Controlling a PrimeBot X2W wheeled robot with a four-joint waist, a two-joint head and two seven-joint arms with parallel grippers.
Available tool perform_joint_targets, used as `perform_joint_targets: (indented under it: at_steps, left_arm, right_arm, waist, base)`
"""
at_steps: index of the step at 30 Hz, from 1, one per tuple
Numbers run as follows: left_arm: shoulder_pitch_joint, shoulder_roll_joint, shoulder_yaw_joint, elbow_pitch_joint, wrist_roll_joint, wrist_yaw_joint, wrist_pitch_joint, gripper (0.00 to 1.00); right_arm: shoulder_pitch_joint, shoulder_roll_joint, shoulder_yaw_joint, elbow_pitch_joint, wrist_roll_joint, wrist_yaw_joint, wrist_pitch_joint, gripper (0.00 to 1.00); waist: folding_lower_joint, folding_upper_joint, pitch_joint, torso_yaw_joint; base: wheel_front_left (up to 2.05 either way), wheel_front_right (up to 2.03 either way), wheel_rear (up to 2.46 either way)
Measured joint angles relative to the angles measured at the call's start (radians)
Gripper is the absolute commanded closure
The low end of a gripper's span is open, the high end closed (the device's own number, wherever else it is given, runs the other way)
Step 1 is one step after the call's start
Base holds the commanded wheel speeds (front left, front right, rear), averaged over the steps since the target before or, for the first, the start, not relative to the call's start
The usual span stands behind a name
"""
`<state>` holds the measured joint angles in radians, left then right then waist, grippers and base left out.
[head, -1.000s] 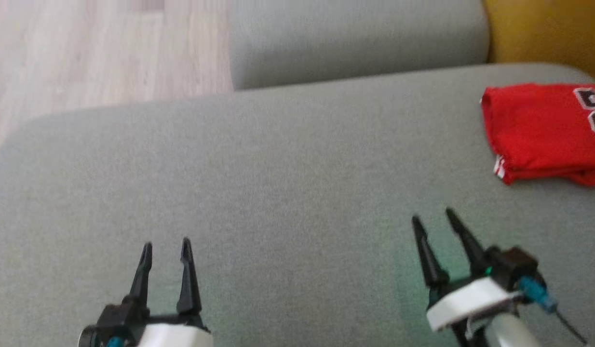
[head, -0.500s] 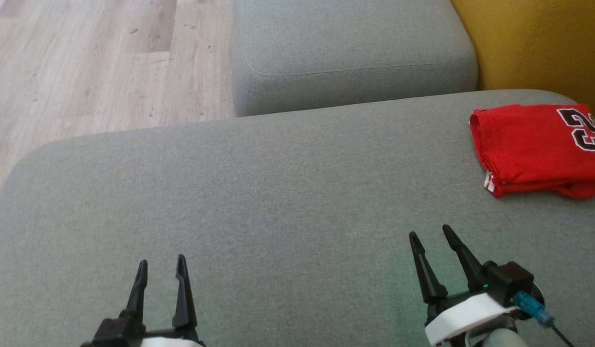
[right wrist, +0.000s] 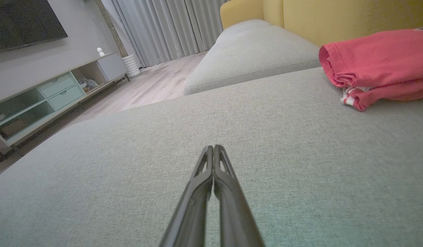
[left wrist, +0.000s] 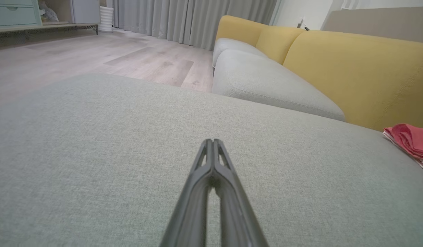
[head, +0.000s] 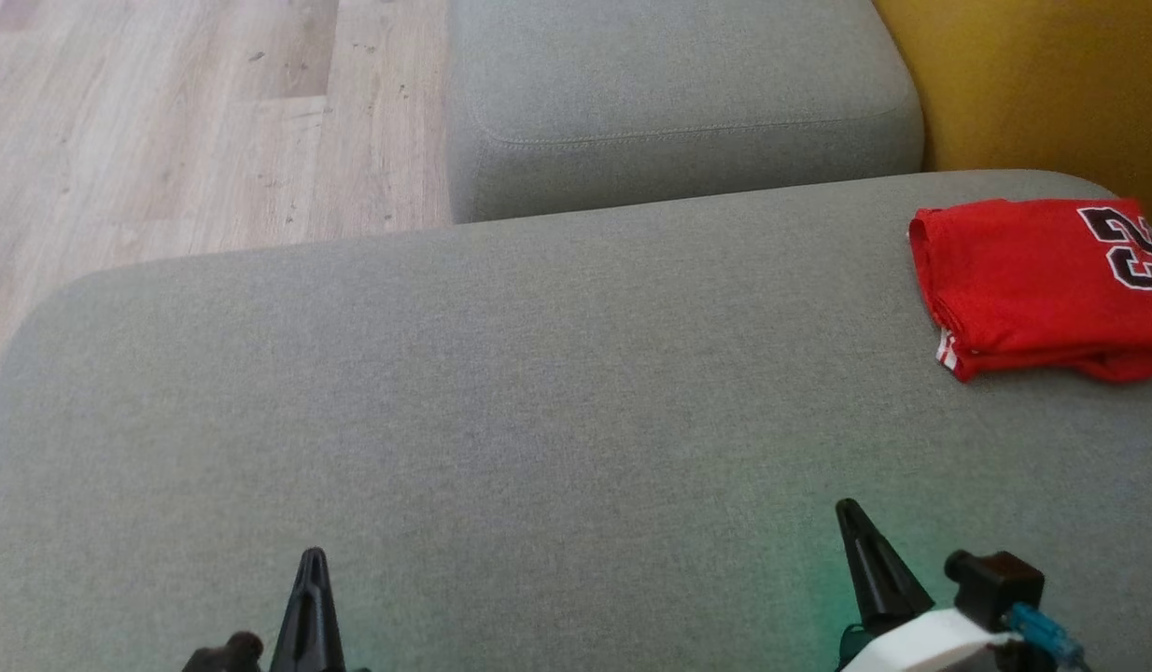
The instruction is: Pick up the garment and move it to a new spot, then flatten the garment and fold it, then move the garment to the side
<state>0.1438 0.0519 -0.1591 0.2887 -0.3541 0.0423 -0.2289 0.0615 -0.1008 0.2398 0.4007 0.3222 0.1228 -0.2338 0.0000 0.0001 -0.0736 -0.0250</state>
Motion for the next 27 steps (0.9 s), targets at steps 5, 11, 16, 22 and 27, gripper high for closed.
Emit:
perform_joint_targets:
  at_steps: [5, 11, 16, 22, 27]
  left_arm:
    - [-0.002, 0.000, 0.010, 0.000, -0.064, -0.008, 0.018, 1.00]
    - [-0.015, 0.000, 0.026, 0.000, -0.127, -0.016, 0.034, 1.00]
    - [-0.021, 0.000, 0.033, -0.001, -0.180, -0.022, 0.045, 1.00]
    - [-0.030, 0.000, 0.044, -0.001, -0.244, -0.028, 0.062, 1.00]
    - [-0.041, 0.000, 0.055, -0.001, -0.286, -0.035, 0.079, 1.00]
  right_arm:
    - [-0.002, 0.000, -0.016, -0.005, 0.069, 0.000, 0.016, 1.00]
    - [-0.010, 0.000, -0.031, -0.012, 0.136, 0.000, 0.033, 1.00]
    - [-0.010, 0.000, -0.045, -0.016, 0.192, 0.000, 0.047, 1.00]
    - [-0.012, 0.000, -0.061, -0.022, 0.259, 0.000, 0.059, 1.00]
    - [-0.014, 0.000, -0.072, -0.027, 0.303, 0.000, 0.069, 1.00]
  waist:
    - [0.0000, 0.0000, 0.004, 0.001]
    - [0.0000, 0.0000, 0.008, 0.003]
    - [0.0000, 0.0000, 0.011, 0.004]
    - [0.0000, 0.0000, 0.015, 0.005]
    - [0.0001, 0.0000, 0.018, 0.006]
  base:
    - [0.00, 0.00, 0.00]
    - [0.00, 0.00, 0.00]
    - [0.00, 0.00, 0.00]
    - [0.00, 0.00, 0.00]
    - [0.00, 0.00, 0.00]
